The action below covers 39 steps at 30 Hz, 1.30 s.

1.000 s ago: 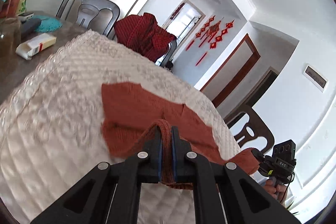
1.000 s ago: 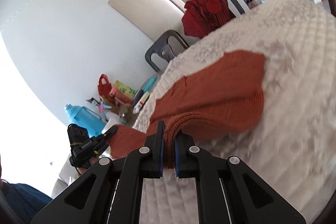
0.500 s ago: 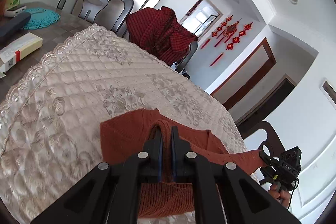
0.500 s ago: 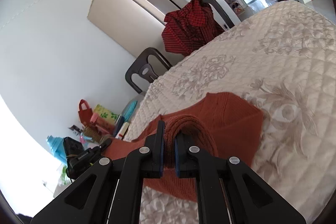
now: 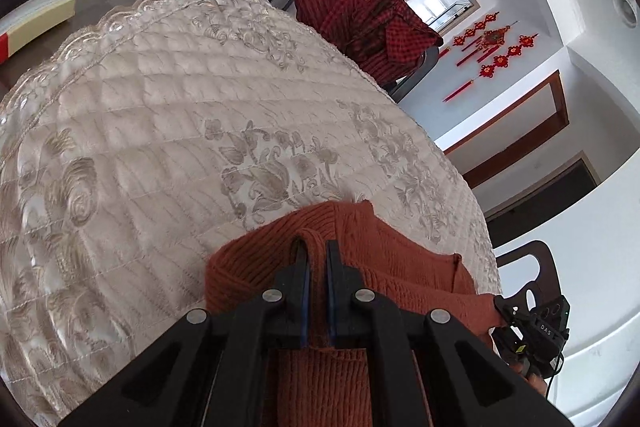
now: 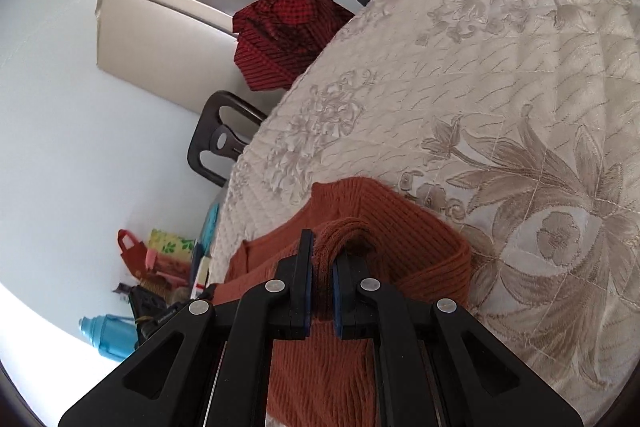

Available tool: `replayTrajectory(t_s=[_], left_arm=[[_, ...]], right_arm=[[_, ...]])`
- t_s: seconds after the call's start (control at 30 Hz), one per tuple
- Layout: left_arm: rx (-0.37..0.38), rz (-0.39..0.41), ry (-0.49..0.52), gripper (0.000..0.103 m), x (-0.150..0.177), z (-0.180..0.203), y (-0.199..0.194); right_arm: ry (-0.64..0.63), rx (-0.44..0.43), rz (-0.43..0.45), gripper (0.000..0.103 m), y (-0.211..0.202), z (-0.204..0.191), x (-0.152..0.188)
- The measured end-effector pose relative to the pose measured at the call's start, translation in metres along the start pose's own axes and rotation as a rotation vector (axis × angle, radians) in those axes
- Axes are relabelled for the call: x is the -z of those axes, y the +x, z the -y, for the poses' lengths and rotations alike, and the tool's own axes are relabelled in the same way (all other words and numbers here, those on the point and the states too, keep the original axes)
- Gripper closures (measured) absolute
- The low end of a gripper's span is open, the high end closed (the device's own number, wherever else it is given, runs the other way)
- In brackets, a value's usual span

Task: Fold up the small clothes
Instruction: 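Lift the hem over toward the collar with both tools and open them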

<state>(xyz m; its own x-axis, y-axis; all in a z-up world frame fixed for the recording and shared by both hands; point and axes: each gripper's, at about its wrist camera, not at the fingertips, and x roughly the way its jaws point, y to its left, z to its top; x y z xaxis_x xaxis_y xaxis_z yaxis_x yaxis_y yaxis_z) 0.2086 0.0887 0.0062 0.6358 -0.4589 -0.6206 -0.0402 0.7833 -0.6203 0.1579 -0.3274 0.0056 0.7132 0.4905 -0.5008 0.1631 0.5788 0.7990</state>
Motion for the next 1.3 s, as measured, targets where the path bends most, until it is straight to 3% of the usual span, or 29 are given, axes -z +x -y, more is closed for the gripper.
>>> replayTrajectory(t_s=[0.13, 0.2, 0.27, 0.3, 0.33, 0.57, 0.7, 0.77, 0.83, 0.9, 1.1, 1.23, 1.3], left_arm=[[0.009, -0.012, -0.045, 0.089, -0.011, -0.001, 0.006], [0.002, -0.001, -0.064, 0.069, -0.015, -0.002, 0.007], [-0.001, 0.037, -0.066, 0.064, -0.018, 0.000, 0.003], [0.001, 0.051, -0.060, 0.064, -0.019, 0.001, -0.001], [-0.008, 0.063, -0.052, 0.064, -0.019, 0.003, -0.005], [-0.025, 0.104, 0.091, 0.064, 0.013, 0.020, -0.042], [-0.038, 0.099, 0.182, 0.064, 0.043, 0.026, -0.059], [-0.055, 0.096, 0.230, 0.064, 0.056, 0.029, -0.063], [-0.084, 0.076, 0.284, 0.064, 0.068, 0.032, -0.059], [-0.170, 0.047, 0.330, 0.066, 0.076, 0.032, -0.049], [-0.248, 0.077, 0.391, 0.067, 0.084, 0.047, -0.061], [-0.189, 0.098, 0.456, 0.067, 0.102, 0.083, -0.065], [-0.152, 0.079, 0.505, 0.067, 0.113, 0.104, -0.053]], right_arm=[[0.039, 0.001, 0.008, 0.090, 0.002, 0.000, -0.008], [0.059, -0.002, 0.017, 0.084, 0.004, 0.001, -0.013], [0.063, 0.000, 0.041, 0.073, 0.002, -0.001, -0.015], [0.057, 0.007, 0.060, 0.060, -0.001, -0.003, -0.016], [0.048, 0.008, 0.077, 0.057, -0.005, -0.005, -0.016], [-0.117, 0.055, 0.091, 0.057, -0.033, -0.026, 0.005], [-0.237, 0.160, 0.062, 0.057, -0.047, -0.033, 0.035], [-0.303, 0.234, 0.040, 0.063, -0.051, -0.034, 0.053], [-0.344, 0.267, 0.022, 0.081, -0.050, -0.034, 0.063], [-0.409, 0.334, -0.004, 0.089, -0.047, -0.034, 0.076], [-0.467, 0.460, 0.013, 0.092, -0.052, -0.033, 0.080], [-0.547, 0.425, 0.053, 0.092, -0.055, -0.064, 0.092], [-0.580, 0.382, 0.032, 0.092, -0.043, -0.076, 0.100]])
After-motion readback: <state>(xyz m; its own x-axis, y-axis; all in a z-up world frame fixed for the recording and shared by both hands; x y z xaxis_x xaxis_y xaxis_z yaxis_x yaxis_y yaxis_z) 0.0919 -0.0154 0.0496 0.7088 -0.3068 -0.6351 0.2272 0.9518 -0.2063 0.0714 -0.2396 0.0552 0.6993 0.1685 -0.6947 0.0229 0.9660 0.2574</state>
